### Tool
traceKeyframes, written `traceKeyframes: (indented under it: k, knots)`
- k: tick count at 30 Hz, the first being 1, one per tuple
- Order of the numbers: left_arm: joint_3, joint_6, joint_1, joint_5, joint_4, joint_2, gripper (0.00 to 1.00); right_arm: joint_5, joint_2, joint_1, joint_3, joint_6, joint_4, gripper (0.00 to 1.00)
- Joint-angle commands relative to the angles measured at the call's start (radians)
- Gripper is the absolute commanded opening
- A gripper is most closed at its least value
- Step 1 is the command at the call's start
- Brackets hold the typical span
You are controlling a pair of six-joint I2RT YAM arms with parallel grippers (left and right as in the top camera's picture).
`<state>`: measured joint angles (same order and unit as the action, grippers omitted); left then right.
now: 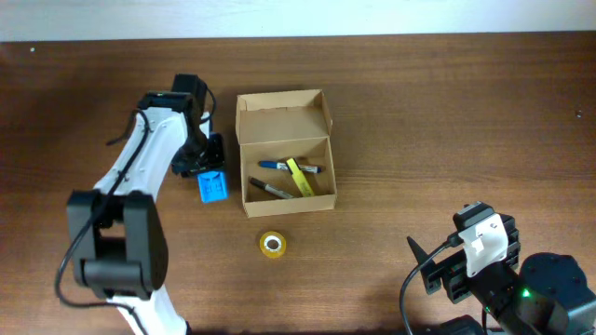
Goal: Pack container
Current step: 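Lift the blue eraser with the left gripper and place it in the box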
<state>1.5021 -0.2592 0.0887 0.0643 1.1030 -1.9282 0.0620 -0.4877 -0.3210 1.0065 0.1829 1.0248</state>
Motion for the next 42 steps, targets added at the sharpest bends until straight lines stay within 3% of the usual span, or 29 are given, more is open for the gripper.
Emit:
traceKeyframes:
  k: [1,9,17,24,31,42]
  knots:
    - [0.024,-0.018,0.003,0.010,-0.012,0.103,0.13,0.006,0.002,0.008,-0.005,-0.008,-0.003,0.99]
    - [0.090,-0.016,0.055,-0.002,-0.015,0.221,0.13,0.006,0.002,0.008,-0.005,-0.008,-0.003,0.99]
    - [0.174,-0.010,0.283,-0.118,-0.015,0.204,0.19,0.006,0.002,0.008,-0.005,-0.008,-0.003,0.99]
    - [0.174,0.113,0.447,-0.118,-0.015,0.087,0.20,0.006,0.002,0.008,-0.005,-0.008,-0.003,0.99]
    - [0.174,0.123,0.463,-0.154,-0.014,0.008,0.28,0.006,0.002,0.008,-0.005,-0.008,-0.003,0.99]
    - [0.174,0.187,0.463,-0.204,0.045,-0.052,0.28,0.006,0.002,0.008,-0.005,-0.008,-0.003,0.99]
